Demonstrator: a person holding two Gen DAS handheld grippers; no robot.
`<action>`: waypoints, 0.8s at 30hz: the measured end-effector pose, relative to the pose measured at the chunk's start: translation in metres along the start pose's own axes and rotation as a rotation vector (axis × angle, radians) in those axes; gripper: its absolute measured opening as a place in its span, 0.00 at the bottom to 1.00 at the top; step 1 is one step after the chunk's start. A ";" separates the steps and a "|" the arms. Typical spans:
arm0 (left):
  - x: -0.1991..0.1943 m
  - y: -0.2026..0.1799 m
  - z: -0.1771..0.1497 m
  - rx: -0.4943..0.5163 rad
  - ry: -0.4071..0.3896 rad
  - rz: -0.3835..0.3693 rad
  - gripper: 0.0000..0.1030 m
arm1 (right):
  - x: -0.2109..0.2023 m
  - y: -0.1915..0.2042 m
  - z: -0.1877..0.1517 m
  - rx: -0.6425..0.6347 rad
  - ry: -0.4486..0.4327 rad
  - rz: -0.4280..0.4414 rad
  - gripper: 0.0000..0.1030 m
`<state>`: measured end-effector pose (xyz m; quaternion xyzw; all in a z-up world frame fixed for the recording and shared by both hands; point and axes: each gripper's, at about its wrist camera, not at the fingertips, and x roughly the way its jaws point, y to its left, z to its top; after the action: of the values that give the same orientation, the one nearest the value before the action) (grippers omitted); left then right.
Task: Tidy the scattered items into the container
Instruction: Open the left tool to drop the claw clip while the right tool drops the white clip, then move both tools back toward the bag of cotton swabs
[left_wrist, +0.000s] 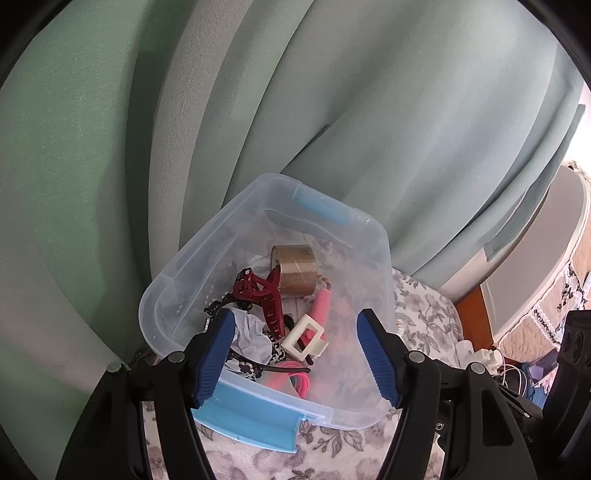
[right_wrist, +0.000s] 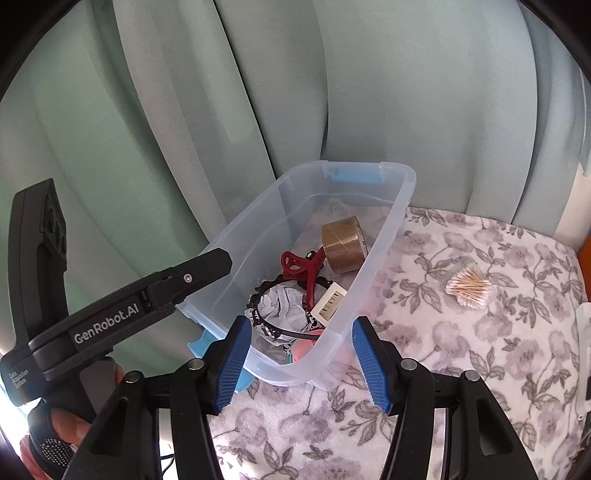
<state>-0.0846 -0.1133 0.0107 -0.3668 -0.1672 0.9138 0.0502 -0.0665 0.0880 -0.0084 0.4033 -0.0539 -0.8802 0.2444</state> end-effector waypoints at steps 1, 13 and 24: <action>-0.001 -0.001 0.000 0.003 0.002 0.002 0.69 | -0.001 -0.002 0.000 0.006 -0.003 -0.001 0.59; -0.001 -0.022 -0.003 0.046 0.005 0.017 0.72 | -0.017 -0.016 -0.008 0.054 -0.031 0.006 0.59; -0.004 -0.052 -0.007 0.112 0.016 0.020 0.73 | -0.038 -0.041 -0.016 0.132 -0.072 0.006 0.59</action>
<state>-0.0787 -0.0633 0.0267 -0.3724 -0.1114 0.9192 0.0628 -0.0490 0.1433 -0.0050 0.3866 -0.1218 -0.8879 0.2176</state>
